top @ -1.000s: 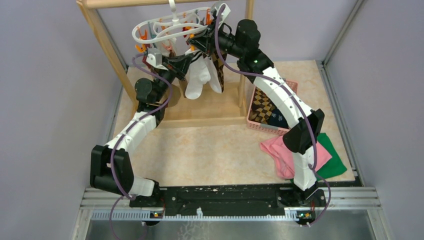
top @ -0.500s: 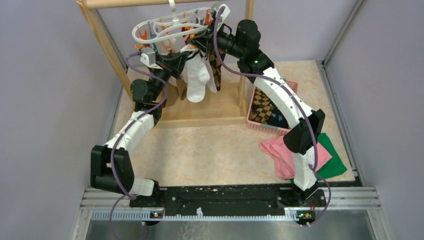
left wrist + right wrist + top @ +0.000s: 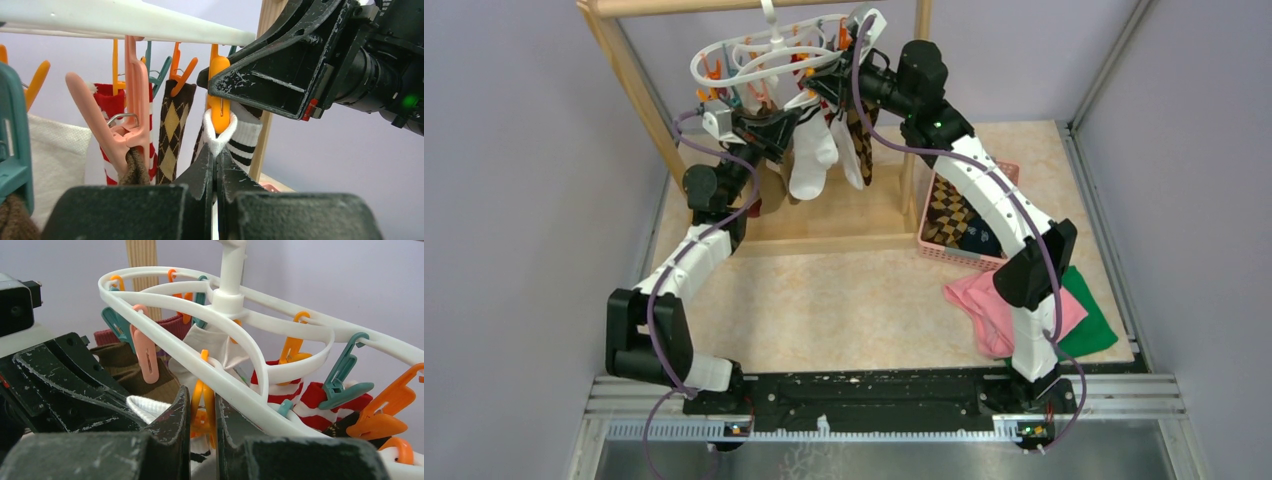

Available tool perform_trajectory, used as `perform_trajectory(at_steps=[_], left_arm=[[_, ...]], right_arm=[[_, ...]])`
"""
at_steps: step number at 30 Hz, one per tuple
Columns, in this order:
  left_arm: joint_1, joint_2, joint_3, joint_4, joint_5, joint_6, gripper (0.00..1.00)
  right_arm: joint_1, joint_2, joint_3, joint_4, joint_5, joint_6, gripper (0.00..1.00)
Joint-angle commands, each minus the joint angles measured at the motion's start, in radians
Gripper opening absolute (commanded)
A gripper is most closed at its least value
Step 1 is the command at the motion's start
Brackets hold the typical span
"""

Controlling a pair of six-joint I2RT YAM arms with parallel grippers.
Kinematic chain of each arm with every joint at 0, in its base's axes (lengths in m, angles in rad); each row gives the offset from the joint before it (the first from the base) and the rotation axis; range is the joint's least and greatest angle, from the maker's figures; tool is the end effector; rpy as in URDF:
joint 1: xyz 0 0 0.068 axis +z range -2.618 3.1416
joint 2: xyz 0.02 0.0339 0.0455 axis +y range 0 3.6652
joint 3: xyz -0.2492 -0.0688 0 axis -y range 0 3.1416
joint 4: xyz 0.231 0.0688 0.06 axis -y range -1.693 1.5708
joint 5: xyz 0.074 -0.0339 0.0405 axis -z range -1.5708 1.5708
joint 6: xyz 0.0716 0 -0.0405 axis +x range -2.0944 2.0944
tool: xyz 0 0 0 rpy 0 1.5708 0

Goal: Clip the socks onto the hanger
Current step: Clamp the sock onto the hanger.

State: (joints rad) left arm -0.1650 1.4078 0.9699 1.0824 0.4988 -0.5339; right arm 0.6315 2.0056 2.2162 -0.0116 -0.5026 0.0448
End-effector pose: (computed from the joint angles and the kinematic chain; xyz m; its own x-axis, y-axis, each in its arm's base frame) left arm 0.3136 -0.0869 0.3980 0.2448 -0.4938 -0.8344 0.7505 0.6414 -0.1594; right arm 0.3609 0.3067 0.4735 0.1192 0.1358 -0.9835 -0.9047 0.4229 -0.0512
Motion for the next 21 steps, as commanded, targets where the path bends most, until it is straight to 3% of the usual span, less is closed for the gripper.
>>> perform_trajectory(at_steps=[1, 6, 15, 21], left_arm=[[0.008, 0.019, 0.006, 0.109, 0.037, -0.055, 0.00], [0.007, 0.038, 0.021, 0.138, 0.037, -0.096, 0.00], [0.008, 0.047, 0.036, 0.139, 0.032, -0.101, 0.00], [0.007, 0.044, 0.044, 0.137, 0.023, -0.102, 0.00]], right_arm=[[-0.006, -0.066, -0.013, 0.000, -0.049, -0.006, 0.00], [-0.005, -0.066, -0.018, -0.007, -0.030, -0.014, 0.00], [-0.005, -0.068, -0.018, -0.018, -0.031, -0.005, 0.13], [-0.004, -0.067, -0.017, -0.025, -0.034, -0.006, 0.14]])
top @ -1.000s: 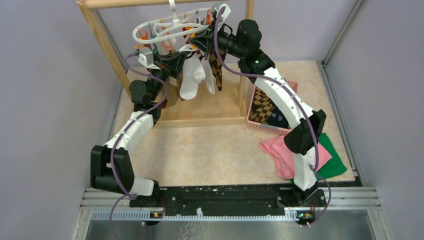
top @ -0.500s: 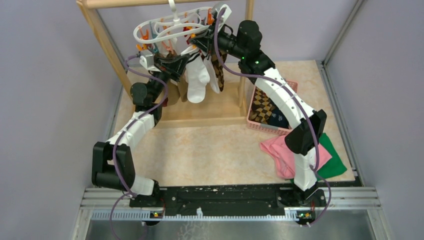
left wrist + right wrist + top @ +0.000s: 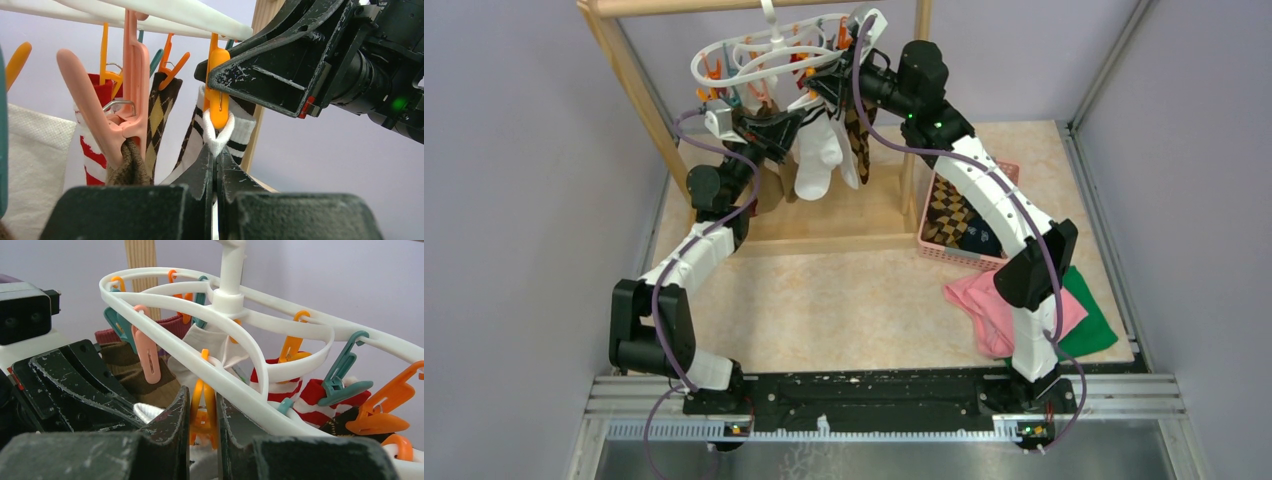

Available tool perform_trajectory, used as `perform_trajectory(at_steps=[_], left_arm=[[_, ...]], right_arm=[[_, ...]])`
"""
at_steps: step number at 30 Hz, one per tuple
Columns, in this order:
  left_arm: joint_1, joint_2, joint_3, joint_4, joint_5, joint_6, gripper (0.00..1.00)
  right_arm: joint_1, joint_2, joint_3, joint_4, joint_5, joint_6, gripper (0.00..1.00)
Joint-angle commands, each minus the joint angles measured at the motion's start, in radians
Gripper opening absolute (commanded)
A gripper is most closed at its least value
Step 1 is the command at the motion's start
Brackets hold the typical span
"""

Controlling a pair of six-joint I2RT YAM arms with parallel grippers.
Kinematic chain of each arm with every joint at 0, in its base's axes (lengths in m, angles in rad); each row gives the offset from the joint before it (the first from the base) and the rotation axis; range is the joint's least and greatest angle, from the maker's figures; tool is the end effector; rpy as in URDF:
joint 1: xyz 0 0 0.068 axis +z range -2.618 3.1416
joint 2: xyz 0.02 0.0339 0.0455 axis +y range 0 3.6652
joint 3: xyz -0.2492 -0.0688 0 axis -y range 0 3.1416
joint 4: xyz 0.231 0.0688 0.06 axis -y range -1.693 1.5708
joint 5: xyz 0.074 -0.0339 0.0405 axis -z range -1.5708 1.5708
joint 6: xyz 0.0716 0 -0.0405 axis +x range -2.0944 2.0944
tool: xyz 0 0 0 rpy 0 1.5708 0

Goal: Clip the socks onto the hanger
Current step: Clamp the sock onto the hanger.

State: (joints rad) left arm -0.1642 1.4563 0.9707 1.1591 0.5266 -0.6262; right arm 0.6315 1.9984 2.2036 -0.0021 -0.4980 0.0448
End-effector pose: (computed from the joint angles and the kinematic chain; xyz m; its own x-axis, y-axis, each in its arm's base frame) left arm 0.3197 -0.0895 0.3911 0.1886 -0.5448 -0.8171 0.7892 0.5793 -0.2041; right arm 0.3603 0.3059 0.4737 0.1225 0.1383 -0.9828 -0.9027 0.4271 -0.0524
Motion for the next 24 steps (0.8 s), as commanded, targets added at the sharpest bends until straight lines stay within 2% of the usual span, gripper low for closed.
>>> perform_trajectory(at_steps=[1, 5, 16, 24], left_arm=[[0.006, -0.005, 0.045, 0.060, -0.004, -0.009, 0.00], [0.006, -0.005, 0.055, 0.059, -0.002, -0.015, 0.00], [0.006, 0.003, 0.065, 0.045, 0.008, -0.018, 0.00], [0.006, -0.001, 0.063, 0.027, -0.007, -0.015, 0.00]], right_arm=[[-0.005, -0.061, -0.004, -0.036, -0.039, -0.007, 0.14], [-0.005, -0.061, 0.001, -0.047, -0.043, -0.012, 0.18], [-0.004, -0.072, 0.001, -0.050, -0.028, -0.007, 0.45], [-0.007, -0.100, -0.021, -0.045, -0.022, 0.016, 0.57]])
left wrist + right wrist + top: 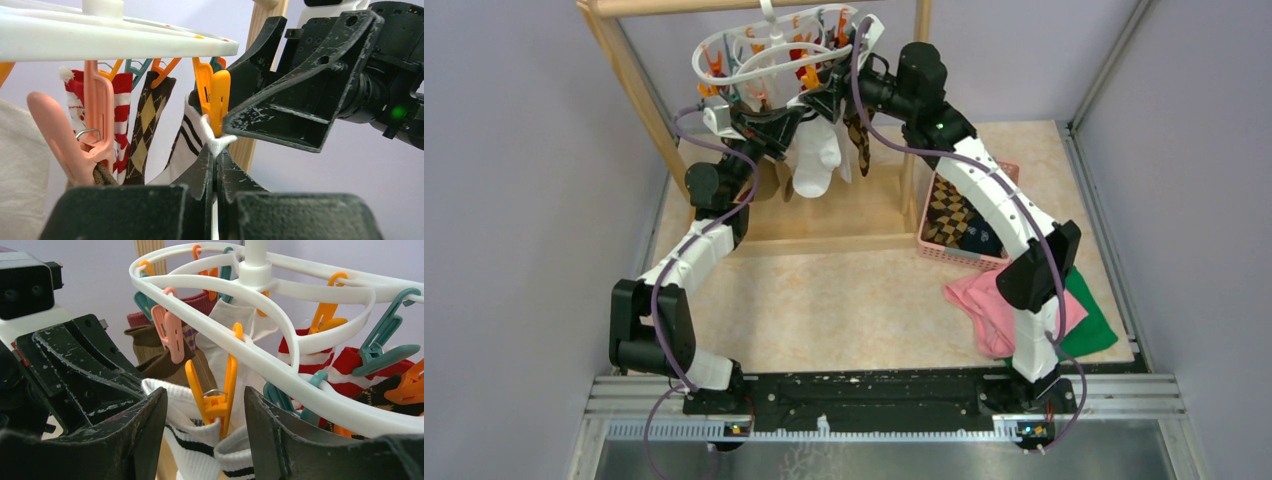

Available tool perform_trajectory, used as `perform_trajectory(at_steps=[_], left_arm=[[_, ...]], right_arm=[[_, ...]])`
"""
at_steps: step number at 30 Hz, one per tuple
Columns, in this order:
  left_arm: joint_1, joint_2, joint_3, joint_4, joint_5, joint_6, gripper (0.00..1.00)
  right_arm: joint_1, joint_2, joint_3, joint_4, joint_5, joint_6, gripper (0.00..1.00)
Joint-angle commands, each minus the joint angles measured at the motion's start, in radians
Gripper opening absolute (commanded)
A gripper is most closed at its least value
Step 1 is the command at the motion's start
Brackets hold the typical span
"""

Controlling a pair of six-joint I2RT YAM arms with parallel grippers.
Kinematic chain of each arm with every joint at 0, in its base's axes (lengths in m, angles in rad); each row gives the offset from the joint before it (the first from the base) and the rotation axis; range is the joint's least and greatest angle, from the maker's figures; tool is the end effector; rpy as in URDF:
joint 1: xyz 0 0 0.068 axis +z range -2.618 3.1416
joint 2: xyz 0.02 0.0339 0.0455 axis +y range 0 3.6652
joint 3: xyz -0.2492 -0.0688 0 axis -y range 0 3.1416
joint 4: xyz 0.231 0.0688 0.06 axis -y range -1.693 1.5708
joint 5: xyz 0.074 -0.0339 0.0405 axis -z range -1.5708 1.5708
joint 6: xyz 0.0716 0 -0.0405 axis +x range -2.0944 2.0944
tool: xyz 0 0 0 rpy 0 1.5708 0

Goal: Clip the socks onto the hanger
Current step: Clamp the sock onto the hanger.

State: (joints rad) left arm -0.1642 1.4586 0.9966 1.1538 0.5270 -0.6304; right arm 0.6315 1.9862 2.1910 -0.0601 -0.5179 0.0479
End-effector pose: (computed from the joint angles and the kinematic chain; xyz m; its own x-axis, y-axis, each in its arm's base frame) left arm 0.3199 -0.0895 0.3986 0.1999 -0.5495 -0.8112 0.7938 0.5762 -0.1948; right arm 0.3579 0.3057 0.4669 0.0728 0.1048 -0.9918 -0.9129 0.4075 -0.0239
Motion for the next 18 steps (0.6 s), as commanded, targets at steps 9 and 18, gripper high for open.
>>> perform_trajectory(at_steps=[9, 18], left_arm=[[0.006, -0.027, 0.038, -0.022, -0.025, -0.025, 0.21], [0.006, -0.149, -0.032, -0.120, -0.033, 0.007, 0.53]], right_arm=[[-0.022, -0.242, -0.219, 0.094, -0.010, 0.035, 0.71], [-0.037, -0.450, -0.523, 0.190, 0.000, 0.037, 0.73]])
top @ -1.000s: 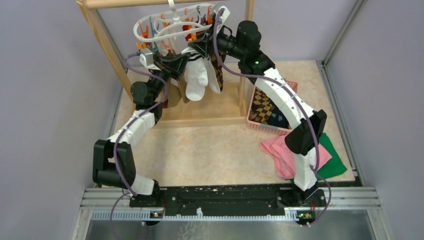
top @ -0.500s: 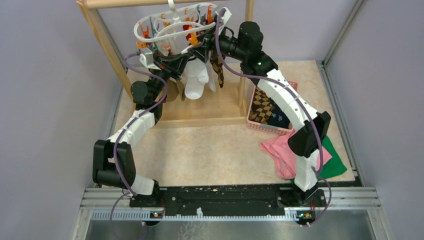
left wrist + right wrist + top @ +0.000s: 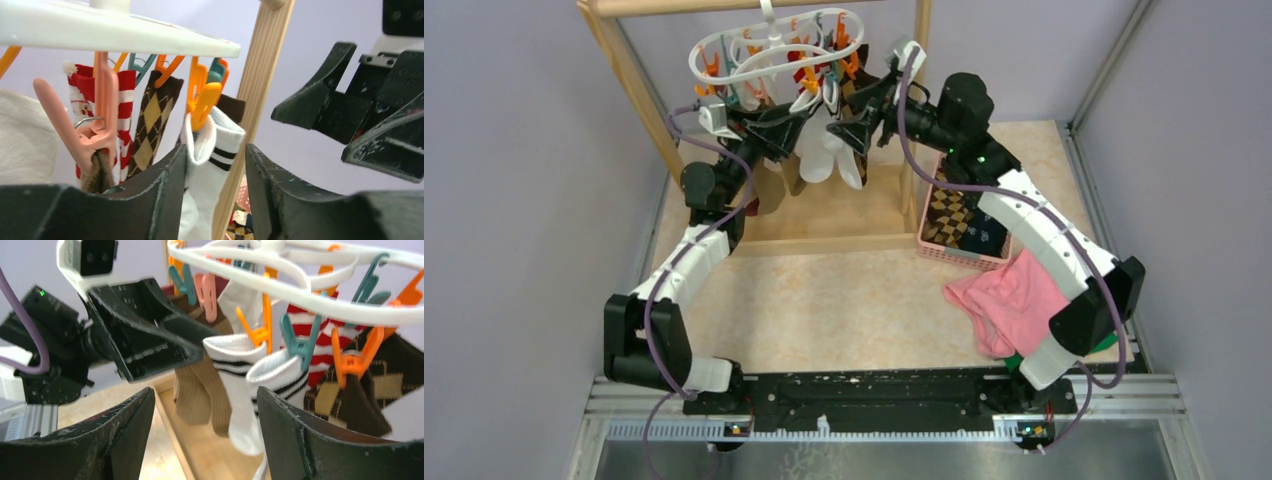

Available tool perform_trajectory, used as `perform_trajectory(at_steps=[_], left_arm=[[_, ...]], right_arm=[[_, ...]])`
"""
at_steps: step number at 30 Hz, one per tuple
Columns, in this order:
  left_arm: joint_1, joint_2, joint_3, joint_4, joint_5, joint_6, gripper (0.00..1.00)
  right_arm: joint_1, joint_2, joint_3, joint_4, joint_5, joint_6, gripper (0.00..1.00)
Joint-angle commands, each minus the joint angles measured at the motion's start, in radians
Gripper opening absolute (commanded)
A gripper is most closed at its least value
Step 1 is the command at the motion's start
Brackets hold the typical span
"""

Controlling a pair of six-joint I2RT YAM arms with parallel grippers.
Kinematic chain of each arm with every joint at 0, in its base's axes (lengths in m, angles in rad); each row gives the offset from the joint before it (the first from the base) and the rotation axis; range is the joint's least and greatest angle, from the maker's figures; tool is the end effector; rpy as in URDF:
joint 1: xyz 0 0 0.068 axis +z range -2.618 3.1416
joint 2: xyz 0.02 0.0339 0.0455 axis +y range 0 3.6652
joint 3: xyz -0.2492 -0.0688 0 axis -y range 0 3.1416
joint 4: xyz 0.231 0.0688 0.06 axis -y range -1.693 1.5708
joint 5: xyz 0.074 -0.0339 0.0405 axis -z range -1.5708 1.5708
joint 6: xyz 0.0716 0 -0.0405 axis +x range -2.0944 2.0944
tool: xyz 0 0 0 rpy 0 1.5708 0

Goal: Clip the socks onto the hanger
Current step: Clamp the sock onto the hanger, then reset both arms

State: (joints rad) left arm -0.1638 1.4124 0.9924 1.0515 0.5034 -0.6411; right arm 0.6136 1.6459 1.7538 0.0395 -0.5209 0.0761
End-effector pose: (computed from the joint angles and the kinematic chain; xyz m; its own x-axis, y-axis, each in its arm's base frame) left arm 0.3164 -0.0873 0.4009 0.1516 -0.5560 -0.8172 0.7707 0.5842 -0.2545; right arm 0.3037 0.2575 0.4665 0.0512 0.1167 -0.9919 -0.9084 0.4180 0.0023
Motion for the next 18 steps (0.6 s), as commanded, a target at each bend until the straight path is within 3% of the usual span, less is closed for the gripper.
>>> perform_trajectory(at_steps=[1, 6, 9, 14, 18], left_arm=[[0.006, -0.126, -0.043, -0.033, -0.004, 0.021, 0.57], [0.006, -0.250, -0.144, -0.102, 0.043, 0.008, 0.67], [0.006, -0.365, -0.224, -0.185, 0.083, 0.012, 0.74], [0.006, -0.644, -0.364, -0.417, 0.143, 0.071, 0.97], [0.006, -0.861, -0.396, -0.720, 0.132, 0.193, 0.99]], right_arm=[[-0.023, -0.133, -0.120, 0.099, 0.006, 0.007, 0.73], [-0.035, -0.285, -0.355, 0.179, 0.067, -0.020, 0.78], [-0.043, -0.402, -0.559, 0.290, 0.153, -0.012, 0.97], [-0.052, -0.581, -0.826, 0.376, 0.383, 0.045, 0.99], [-0.055, -0.684, -0.958, 0.301, 0.629, 0.166, 0.99]])
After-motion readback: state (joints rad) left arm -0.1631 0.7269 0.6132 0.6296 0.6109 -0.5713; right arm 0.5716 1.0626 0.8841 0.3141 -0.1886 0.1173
